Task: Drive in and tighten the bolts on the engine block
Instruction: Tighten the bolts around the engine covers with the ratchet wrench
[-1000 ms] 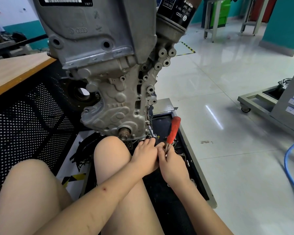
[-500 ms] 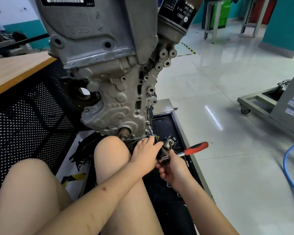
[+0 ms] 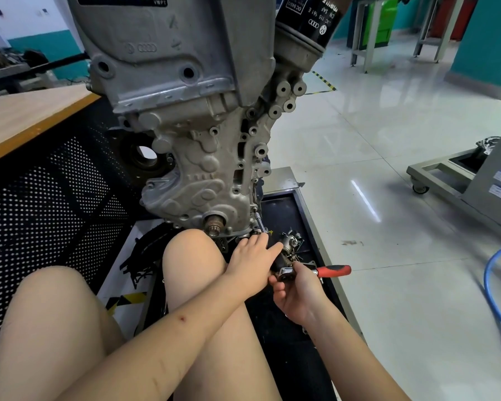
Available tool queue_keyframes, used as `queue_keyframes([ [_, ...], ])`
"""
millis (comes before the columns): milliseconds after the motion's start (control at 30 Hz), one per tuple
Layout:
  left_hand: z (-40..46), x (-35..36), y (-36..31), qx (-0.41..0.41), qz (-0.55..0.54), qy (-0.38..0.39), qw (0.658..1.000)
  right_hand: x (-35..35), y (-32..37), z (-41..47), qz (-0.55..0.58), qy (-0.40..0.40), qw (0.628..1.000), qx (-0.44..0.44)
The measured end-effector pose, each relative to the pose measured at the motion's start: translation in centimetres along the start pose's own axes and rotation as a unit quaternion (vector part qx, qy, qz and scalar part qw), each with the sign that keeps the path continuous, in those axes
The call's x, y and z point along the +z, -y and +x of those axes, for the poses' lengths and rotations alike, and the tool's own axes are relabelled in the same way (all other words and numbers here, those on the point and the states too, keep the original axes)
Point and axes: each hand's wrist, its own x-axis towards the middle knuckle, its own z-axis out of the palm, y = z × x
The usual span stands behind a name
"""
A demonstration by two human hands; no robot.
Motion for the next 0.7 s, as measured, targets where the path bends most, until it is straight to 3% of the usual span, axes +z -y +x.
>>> queue_keyframes([
  [333,0.1,0.2,0.0,0.006,-0.003,-0.003,1.000,-0.2,0.0,0.5,0.080,0.004,0.996,0.028],
  [433,0.2,0.3,0.1,0.005,-0.006,-0.009,1.000,0.0,0.1,0.5,0.014,-0.013,1.000,-0.009],
  [500,0.2,0.5,0.1,0.005,-0.007,-0.016,1.000,0.1,0.0,0.5,-0.120,-0.047,0.989,-0.076],
  [567,0.2,0.6,0.1,0.006,-0.007,-0.023,1.000,0.1,-0.4,0.5,-0.281,-0.075,0.936,-0.199],
  [633,0.2,0.7,0.2,0.005,-0.012,-0.026,1.000,-0.1,-0.7,0.5,-0.435,-0.083,0.837,-0.323],
  [700,0.1,0.8,0.3,0.002,-0.016,-0.026,1.000,-0.3,-1.0,0.6,-0.554,-0.093,0.733,-0.384],
])
